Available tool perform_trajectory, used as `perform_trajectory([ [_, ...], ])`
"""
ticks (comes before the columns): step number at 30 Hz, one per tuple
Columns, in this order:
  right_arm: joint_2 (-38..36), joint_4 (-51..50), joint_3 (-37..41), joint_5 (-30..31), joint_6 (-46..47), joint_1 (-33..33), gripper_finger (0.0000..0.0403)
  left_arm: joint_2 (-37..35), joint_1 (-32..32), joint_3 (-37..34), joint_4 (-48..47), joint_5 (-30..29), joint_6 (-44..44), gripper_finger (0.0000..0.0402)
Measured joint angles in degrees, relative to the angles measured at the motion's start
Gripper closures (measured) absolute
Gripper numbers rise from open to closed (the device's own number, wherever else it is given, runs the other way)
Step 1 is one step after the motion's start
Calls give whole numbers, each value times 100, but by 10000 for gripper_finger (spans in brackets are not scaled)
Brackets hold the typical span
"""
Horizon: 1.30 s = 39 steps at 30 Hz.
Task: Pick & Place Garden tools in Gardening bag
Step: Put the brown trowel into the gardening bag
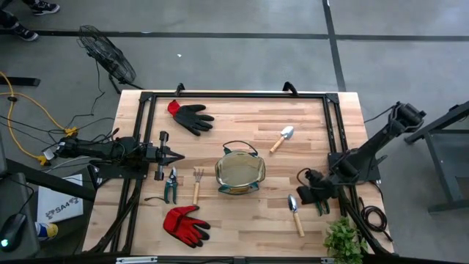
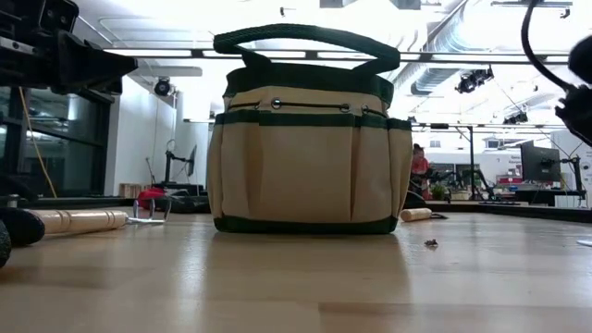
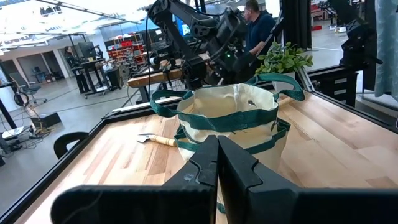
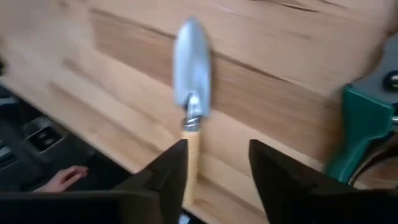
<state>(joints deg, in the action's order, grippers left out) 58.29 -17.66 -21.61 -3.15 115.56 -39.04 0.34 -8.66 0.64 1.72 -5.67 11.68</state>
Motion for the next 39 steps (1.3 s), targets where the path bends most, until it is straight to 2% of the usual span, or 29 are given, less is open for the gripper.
perform_trajectory([
  [6, 558, 538, -5, 88, 32, -36, 187, 2, -1, 0, -2, 2, 0, 402],
  [12, 1077, 805, -9, 162, 35, -36, 186, 0, 0, 0, 0, 4, 0, 402],
  [18, 1461, 1617, -9, -19, 40, -36, 187, 2, 0, 1, -1, 26, 0, 402],
  [27, 1673, 2314, -9, -209, 35, -36, 187, 0, 1, 0, -2, 24, 0, 402],
  [35, 1660, 2589, -33, -490, 100, -36, 187, 0, 0, 1, -2, 21, 0, 402],
  [39, 1660, 2418, -309, -490, 134, -36, 188, 1, 0, 0, -1, 20, 0, 402],
])
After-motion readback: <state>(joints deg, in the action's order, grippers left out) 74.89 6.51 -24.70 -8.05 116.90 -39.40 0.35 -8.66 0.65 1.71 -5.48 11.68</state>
